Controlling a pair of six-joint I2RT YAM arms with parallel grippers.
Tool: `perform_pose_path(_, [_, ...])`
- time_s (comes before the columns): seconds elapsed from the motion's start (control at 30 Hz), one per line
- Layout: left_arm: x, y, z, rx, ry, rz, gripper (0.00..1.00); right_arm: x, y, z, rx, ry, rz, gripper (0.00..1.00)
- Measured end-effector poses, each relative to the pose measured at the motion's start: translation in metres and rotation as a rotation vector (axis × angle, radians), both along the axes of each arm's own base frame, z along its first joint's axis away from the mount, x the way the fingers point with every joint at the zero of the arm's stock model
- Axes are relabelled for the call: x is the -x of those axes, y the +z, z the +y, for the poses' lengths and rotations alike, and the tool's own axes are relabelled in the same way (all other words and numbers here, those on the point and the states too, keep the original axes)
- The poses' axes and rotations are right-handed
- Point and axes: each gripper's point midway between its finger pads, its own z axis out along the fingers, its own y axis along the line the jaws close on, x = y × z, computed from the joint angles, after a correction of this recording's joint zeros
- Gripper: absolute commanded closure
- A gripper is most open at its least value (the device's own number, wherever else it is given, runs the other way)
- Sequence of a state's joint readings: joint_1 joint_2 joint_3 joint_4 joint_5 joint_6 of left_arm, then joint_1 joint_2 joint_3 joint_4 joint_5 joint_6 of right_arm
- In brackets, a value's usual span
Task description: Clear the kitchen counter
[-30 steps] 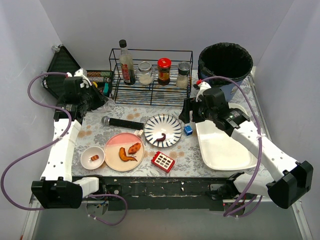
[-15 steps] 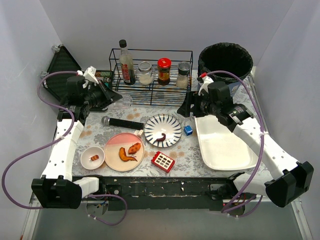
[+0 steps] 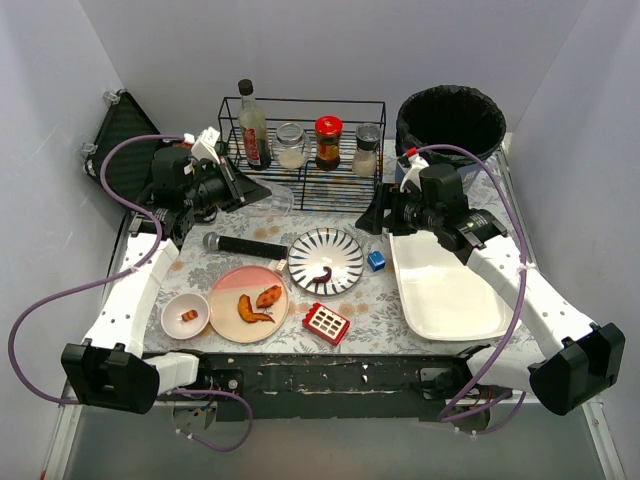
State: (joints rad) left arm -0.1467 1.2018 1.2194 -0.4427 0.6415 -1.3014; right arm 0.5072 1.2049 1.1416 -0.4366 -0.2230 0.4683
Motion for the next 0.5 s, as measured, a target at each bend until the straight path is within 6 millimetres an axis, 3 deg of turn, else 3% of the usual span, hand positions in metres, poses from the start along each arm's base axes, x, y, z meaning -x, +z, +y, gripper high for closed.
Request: perform_pose_path(0.5, [0.005,0.010,-0.022,0.060,-0.092,-0.026,0.98,-0.001,-0.004,0.000,-0.016,-0.005,0.012,0.20])
